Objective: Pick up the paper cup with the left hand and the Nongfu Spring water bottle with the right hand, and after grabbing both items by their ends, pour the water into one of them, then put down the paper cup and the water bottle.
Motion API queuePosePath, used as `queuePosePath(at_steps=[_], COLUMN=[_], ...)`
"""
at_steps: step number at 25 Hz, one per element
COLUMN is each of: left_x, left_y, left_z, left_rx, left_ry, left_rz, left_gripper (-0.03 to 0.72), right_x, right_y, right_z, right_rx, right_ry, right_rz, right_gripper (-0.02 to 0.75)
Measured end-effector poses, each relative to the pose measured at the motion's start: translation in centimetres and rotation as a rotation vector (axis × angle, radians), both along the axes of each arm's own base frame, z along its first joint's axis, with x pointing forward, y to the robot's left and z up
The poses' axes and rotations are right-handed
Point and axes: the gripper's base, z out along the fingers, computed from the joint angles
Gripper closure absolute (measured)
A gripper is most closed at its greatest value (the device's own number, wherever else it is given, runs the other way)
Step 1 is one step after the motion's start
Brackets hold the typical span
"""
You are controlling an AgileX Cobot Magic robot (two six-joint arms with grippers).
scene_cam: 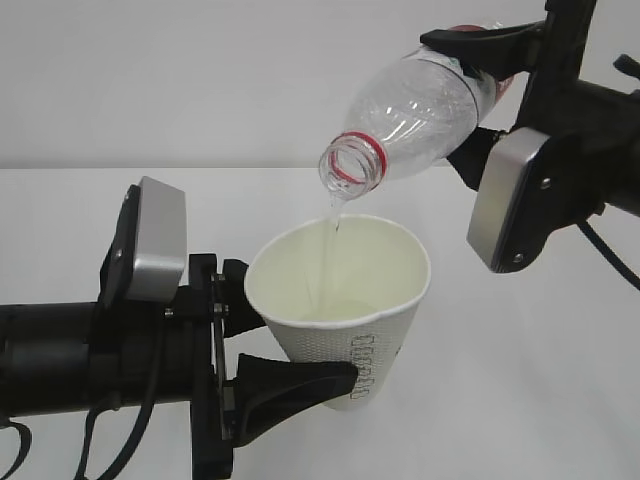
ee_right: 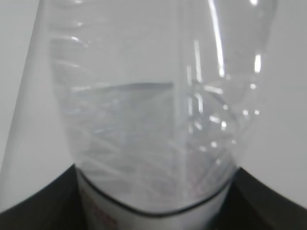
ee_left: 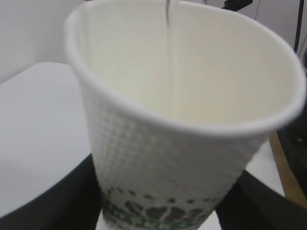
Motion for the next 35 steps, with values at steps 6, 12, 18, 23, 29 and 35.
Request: queuePosePath(at_steps=[6,12,18,23,29,35], left_x=[0.00,0.00,0.00,0.00,-0.01,-0.01], left_y=[0.00,0.00,0.00,0.00,-0.01,-0.01], left_z=[0.00,0.00,0.00,0.01,0.03,0.03], left_rx=[0.000,0.000,0.000,-0.001,-0.003,-0.003], left_ry=[0.000,0.000,0.000,0.000,-0.001,-0.001], left_rz=[0.000,0.000,0.000,-0.001,-0.001,-0.001], left_gripper=[0.200,0.200,0.200,0.200,0.200,0.200], right_x=[0.00,0.00,0.00,0.00,0.00,0.00], right_y=[0.00,0.00,0.00,0.00,0.00,0.00], right_z=[0.00,0.00,0.00,0.00,0.00,0.00], right_rx=[-0.006,-0.006,-0.008,-0.012,-0.015,-0.017], right_ry=[-0.005,-0.005,-0.006,-0.011,-0.013,-0.014], right_rz=[0.000,0.000,0.000,0.000,0.000,-0.001], right_gripper=[0.253,0.253,0.253,0.253,0.253,0.253])
